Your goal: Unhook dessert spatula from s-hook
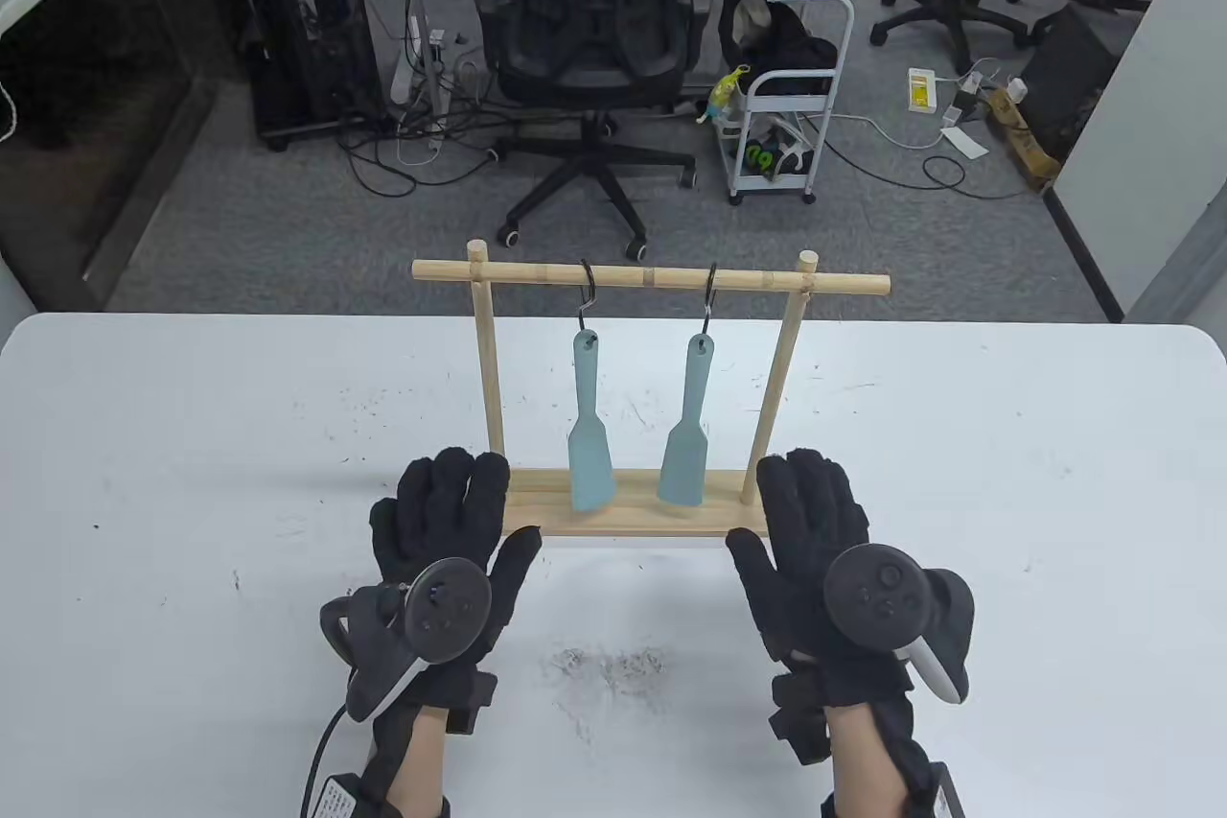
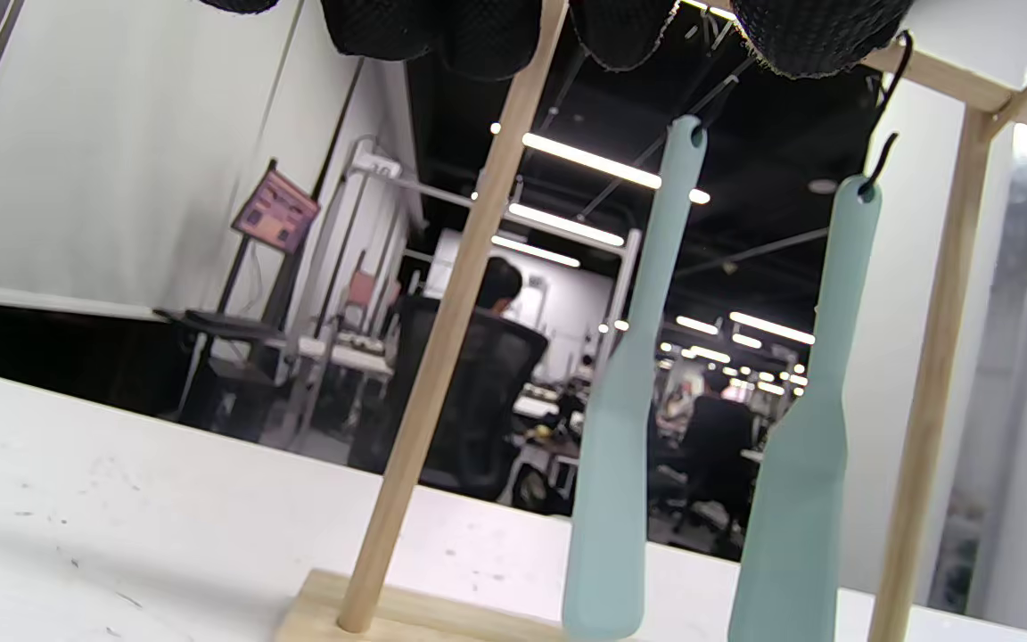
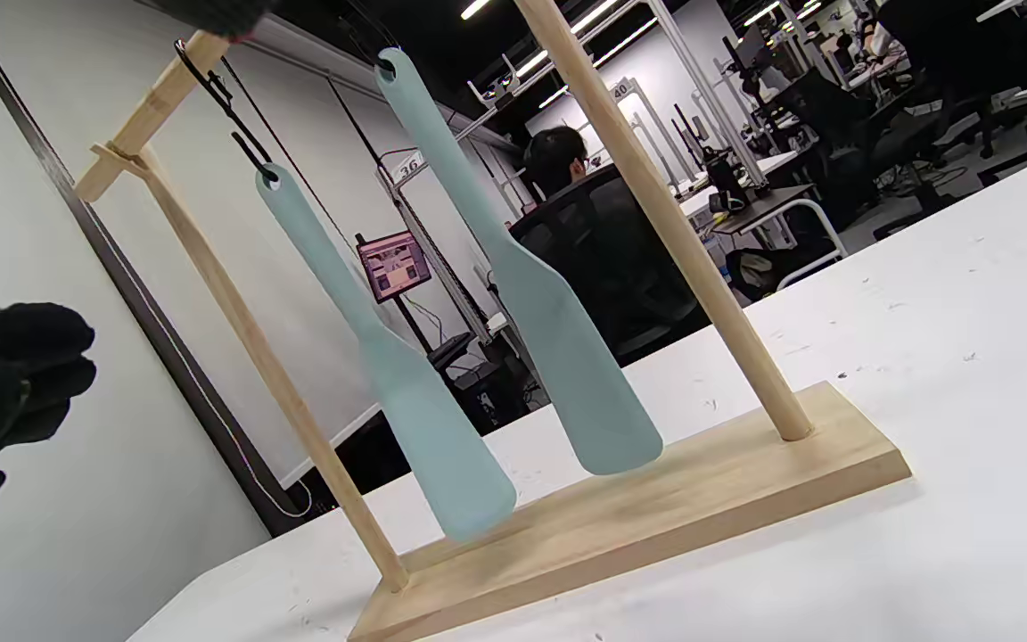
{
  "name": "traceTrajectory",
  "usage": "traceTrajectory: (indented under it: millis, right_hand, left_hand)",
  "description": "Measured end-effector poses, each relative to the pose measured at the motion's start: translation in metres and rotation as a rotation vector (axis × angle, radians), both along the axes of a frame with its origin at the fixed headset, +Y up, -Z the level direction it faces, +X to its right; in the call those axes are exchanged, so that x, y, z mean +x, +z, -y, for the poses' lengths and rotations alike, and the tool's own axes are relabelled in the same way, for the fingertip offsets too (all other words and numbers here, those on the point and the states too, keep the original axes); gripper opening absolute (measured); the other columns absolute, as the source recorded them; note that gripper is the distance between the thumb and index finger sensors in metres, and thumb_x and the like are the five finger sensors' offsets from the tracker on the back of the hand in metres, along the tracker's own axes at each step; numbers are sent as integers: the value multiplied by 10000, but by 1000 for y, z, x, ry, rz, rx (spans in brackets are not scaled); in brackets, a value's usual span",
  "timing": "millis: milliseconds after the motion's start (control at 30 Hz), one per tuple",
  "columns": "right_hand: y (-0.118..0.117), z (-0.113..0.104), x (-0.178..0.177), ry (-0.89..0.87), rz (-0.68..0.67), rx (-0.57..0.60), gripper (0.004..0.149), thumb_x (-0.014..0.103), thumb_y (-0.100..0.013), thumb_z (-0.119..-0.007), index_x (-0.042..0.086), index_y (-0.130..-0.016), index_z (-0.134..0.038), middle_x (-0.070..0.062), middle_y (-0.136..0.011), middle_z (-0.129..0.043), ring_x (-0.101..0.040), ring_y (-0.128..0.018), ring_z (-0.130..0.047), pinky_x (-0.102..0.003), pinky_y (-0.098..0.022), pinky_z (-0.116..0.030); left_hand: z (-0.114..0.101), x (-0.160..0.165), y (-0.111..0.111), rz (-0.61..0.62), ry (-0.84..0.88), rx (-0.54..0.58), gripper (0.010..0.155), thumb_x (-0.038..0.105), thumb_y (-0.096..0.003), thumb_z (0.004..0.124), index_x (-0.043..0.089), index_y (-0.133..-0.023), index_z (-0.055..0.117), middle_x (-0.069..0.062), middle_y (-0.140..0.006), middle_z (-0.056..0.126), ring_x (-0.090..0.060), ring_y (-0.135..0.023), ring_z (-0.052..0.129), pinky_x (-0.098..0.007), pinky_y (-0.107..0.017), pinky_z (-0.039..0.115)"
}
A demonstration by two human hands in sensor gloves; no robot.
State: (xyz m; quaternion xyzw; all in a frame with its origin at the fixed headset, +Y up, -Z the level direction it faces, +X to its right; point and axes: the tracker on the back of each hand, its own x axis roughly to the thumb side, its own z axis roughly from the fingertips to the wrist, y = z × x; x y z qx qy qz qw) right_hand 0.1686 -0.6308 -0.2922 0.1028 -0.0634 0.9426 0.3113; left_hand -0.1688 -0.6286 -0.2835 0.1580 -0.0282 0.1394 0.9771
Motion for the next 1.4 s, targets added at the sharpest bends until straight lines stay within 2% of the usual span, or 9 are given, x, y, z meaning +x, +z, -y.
traceTrajectory:
  millis: [500,733,1033,1267,1400]
  right_hand:
    - [-3,1,-4,-31,-26,-9,730,561,-500,-680,258,-1117,-432,-129,-1192,-359,-462,-1077,-361,-652,-735,-363]
    - [-10,5,-8,-42,-26,-17,735,558,-501,-682,247,-1115,-425,-134,-1186,-382,-457,-1070,-402,-612,-748,-388]
    - [-42,19,-13,-167,-40,-93,764,541,-505,-700,227,-1108,-350,-131,-1168,-396,-416,-1059,-462,-566,-752,-439]
    - [-83,22,-23,-468,-76,-216,763,499,-509,-723,225,-1097,-321,-128,-1153,-399,-399,-1048,-475,-543,-748,-454]
    - [-101,22,-32,-474,-42,-258,773,492,-509,-725,232,-1094,-294,-122,-1156,-366,-393,-1054,-451,-540,-754,-440]
  left_hand:
    - [0,2,-1,14,-3,-16,745,652,-537,632,357,-1202,471,-85,-1288,492,-421,-1179,468,-690,-802,444]
    - [0,5,-2,17,-10,-21,741,651,-537,633,361,-1200,476,-83,-1286,498,-421,-1179,471,-691,-802,443]
    - [-2,2,0,26,11,-14,738,652,-538,632,360,-1199,487,-87,-1285,505,-422,-1178,476,-691,-801,446]
    - [-2,-1,1,31,35,-12,735,650,-538,632,359,-1198,493,-93,-1283,508,-427,-1175,479,-692,-800,449]
    - [-2,-1,0,38,41,-21,735,651,-537,632,360,-1198,496,-90,-1283,510,-429,-1175,479,-692,-799,449]
